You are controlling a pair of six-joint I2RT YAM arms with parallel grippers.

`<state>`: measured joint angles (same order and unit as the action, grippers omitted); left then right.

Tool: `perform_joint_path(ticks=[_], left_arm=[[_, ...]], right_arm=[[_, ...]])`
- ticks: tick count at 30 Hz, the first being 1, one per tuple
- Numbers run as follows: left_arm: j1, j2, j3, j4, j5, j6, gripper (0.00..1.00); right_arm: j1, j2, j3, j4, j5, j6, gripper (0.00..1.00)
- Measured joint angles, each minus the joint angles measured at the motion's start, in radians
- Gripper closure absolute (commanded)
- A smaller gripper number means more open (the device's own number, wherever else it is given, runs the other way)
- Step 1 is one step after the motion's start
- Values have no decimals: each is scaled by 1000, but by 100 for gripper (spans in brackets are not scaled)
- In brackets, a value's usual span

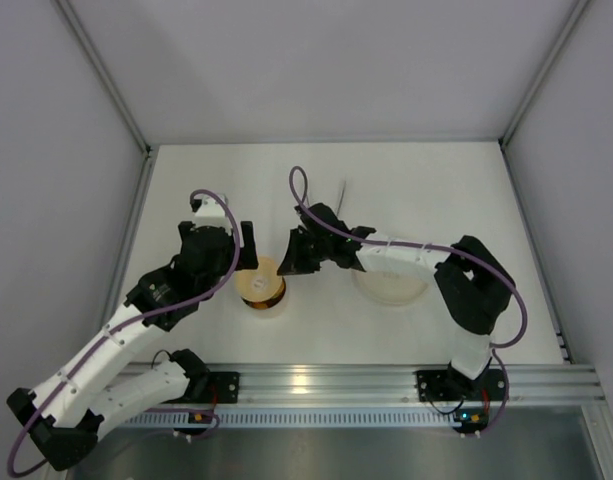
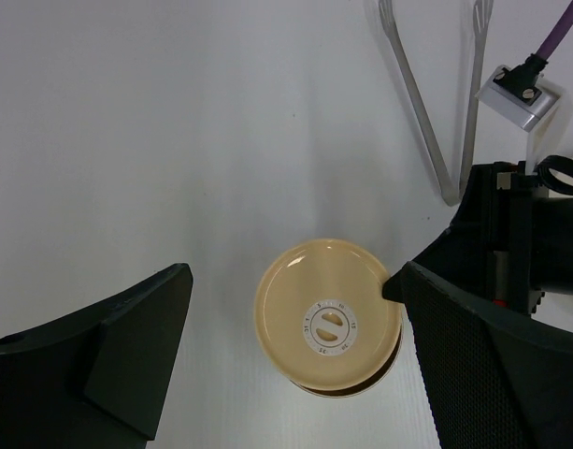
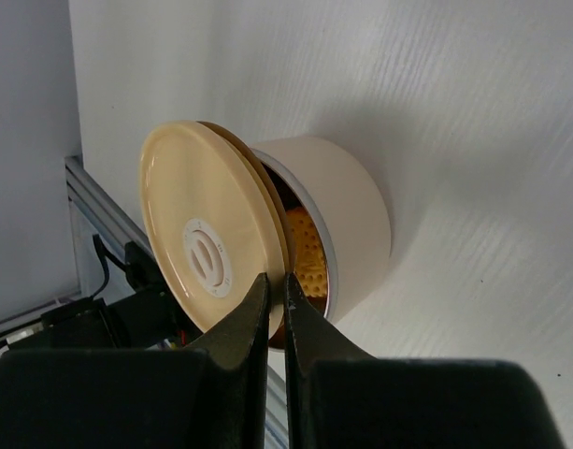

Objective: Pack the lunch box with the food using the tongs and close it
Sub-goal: Close the box lid on the packing box.

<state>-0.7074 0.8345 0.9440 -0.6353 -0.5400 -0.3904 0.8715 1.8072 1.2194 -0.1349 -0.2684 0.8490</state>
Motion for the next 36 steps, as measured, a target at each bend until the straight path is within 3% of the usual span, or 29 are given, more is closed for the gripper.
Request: perform_joint_path(ticks=[16, 36], left_arm=[[0, 83, 3, -14, 47, -21, 2], [0, 106, 36, -114, 87, -185, 2]], right_arm=[[12, 30, -1, -4, -13, -1, 100], [13, -10, -61, -11, 5, -30, 100]])
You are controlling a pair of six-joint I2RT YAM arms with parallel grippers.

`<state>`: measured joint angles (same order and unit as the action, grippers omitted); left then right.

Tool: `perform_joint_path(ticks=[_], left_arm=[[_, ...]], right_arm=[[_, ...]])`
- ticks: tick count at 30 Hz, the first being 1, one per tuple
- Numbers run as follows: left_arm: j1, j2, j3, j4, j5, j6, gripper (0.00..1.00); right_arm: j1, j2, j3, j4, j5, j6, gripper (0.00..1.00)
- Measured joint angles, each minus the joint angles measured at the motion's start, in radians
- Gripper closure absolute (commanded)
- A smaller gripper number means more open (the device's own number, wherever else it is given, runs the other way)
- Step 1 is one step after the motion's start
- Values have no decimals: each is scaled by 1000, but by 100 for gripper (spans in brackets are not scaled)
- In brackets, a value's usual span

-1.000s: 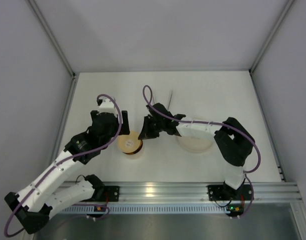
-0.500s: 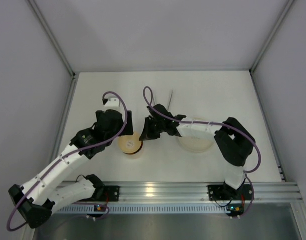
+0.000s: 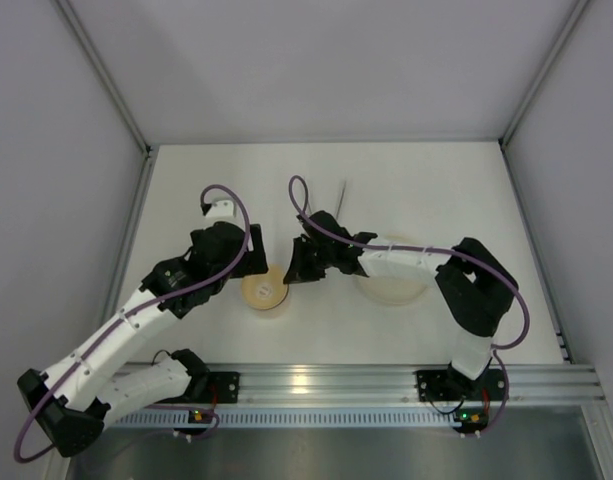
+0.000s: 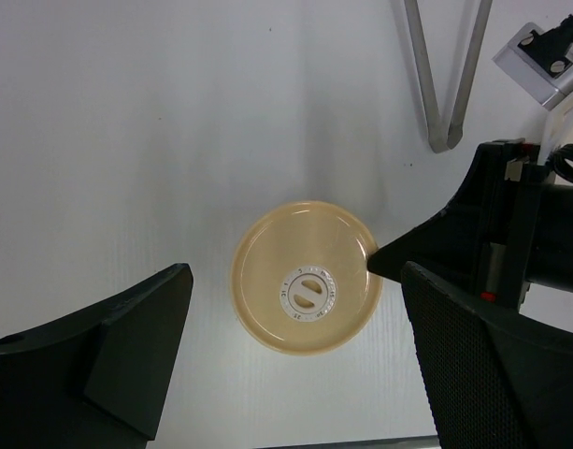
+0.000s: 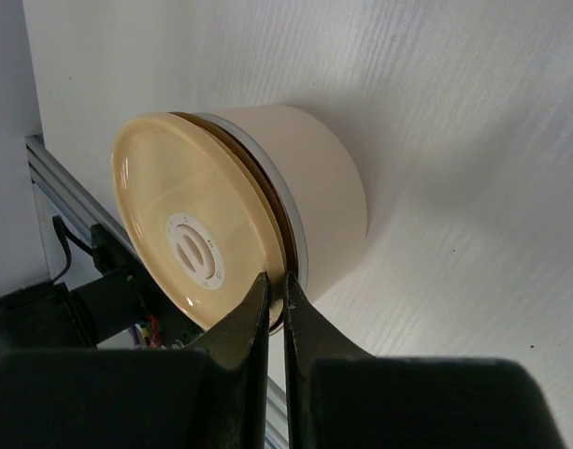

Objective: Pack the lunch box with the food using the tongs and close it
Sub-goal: Close the box lid on the packing box.

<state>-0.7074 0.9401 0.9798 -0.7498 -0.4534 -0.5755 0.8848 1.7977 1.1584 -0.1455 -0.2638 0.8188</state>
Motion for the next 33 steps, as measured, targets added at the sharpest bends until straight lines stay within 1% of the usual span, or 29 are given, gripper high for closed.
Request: perform_joint_path(ticks=[17, 33], left_arm=[[0, 32, -83, -14, 48, -113, 4], [0, 63, -198, -6, 103, -172, 10]], right_arm=[[-6, -43, -27, -46, -5, -79, 100], [-36, -98, -85, -66, -34, -138, 100]])
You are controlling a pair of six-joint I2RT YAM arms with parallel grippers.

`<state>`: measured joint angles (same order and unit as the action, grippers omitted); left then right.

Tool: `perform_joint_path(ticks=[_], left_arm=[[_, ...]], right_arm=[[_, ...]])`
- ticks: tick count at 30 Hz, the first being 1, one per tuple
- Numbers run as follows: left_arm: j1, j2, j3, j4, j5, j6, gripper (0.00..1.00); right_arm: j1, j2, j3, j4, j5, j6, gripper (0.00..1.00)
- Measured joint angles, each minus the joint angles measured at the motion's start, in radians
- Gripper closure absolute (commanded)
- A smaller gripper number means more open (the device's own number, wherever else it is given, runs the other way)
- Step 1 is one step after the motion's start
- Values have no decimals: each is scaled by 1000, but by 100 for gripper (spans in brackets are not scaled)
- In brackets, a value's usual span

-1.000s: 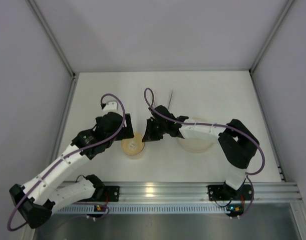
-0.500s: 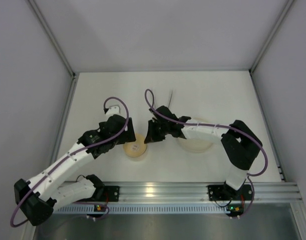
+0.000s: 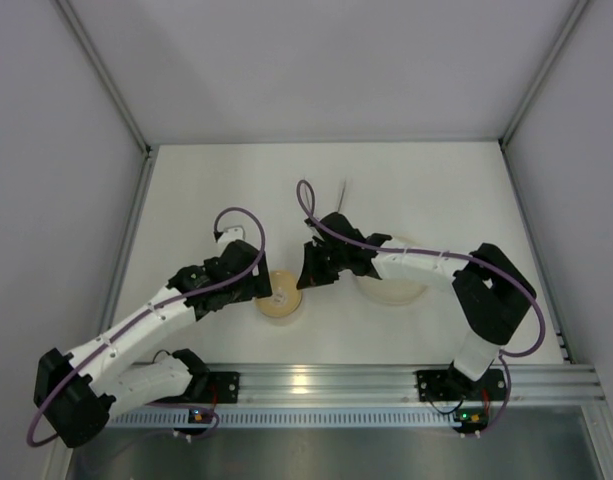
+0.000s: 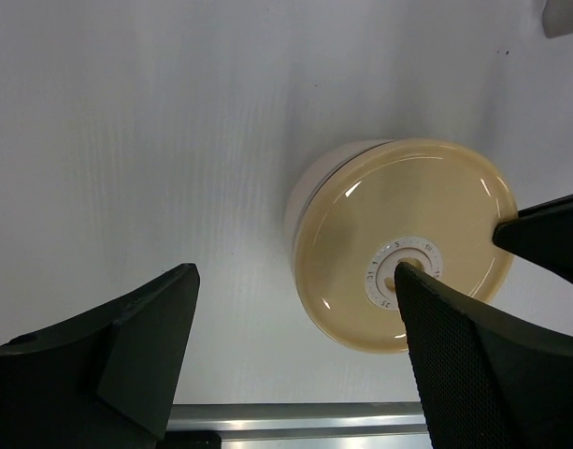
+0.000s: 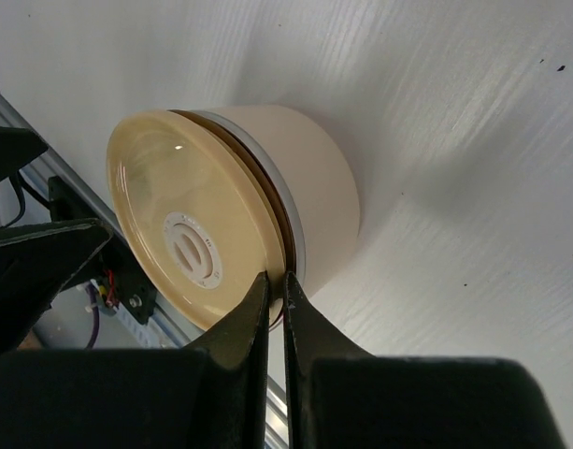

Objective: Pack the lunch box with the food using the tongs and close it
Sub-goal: Close the box lid on the packing box.

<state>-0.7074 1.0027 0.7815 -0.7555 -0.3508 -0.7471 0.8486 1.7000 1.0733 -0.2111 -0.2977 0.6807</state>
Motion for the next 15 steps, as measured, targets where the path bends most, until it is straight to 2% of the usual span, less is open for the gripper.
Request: perform_joint_path(ticks=[15], left_arm=[[0, 68, -71, 46, -18, -82, 21]], right_arm=[[-4, -2, 0, -10, -14, -23, 100]])
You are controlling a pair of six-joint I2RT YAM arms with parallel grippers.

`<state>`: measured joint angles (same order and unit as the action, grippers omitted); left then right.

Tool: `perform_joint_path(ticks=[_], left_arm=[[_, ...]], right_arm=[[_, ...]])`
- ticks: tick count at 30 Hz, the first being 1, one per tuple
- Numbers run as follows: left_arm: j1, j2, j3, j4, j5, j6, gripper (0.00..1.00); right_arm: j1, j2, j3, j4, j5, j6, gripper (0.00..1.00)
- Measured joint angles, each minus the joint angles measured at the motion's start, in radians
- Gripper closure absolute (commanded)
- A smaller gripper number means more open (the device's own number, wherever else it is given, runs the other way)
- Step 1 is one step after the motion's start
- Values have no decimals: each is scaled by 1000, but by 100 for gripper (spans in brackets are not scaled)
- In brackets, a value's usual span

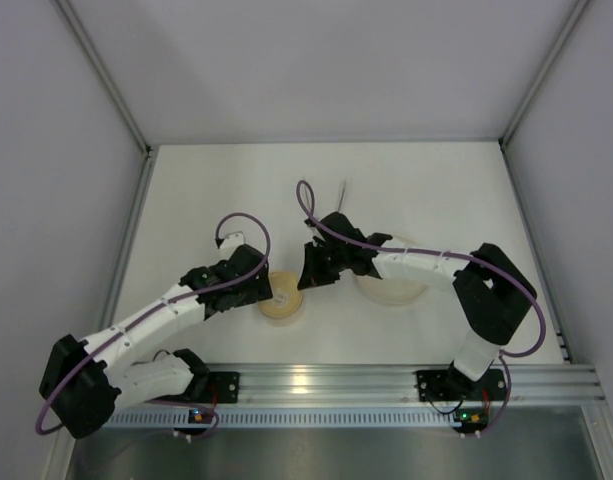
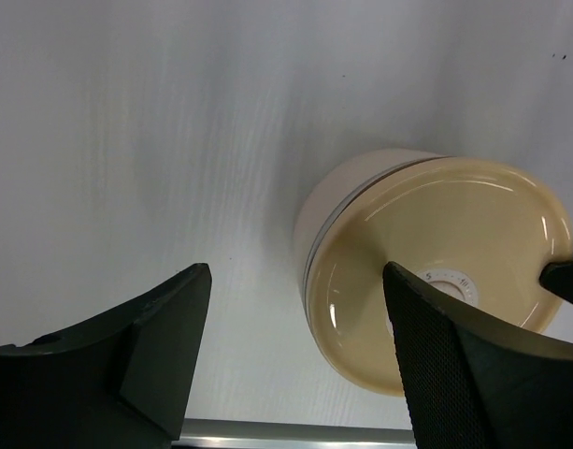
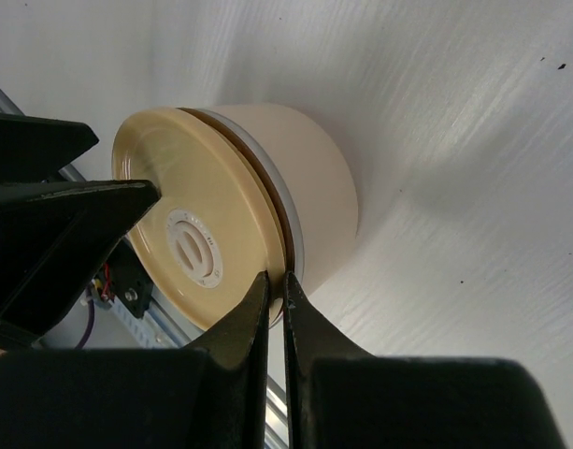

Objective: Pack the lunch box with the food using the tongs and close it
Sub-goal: Close the box lid on the packing box.

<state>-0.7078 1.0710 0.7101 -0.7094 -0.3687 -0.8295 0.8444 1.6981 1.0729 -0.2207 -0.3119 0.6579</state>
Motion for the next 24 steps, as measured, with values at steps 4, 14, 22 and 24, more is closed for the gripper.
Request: perform_joint_path(ticks=[4, 14, 22, 24], left_arm=[[0, 14, -10, 51, -6, -39, 24], [-2, 18, -50, 150, -13, -109, 40], [-2, 18, -70, 208, -13, -136, 48], [-2, 21, -74, 220, -12, -141, 51]], right_arm=[[-2, -1, -2, 0, -4, -4, 100], [-3, -1, -2, -3, -6, -12, 98], [-3, -1, -2, -3, -6, -20, 86], [-3, -1, -2, -8, -3, -28, 78]])
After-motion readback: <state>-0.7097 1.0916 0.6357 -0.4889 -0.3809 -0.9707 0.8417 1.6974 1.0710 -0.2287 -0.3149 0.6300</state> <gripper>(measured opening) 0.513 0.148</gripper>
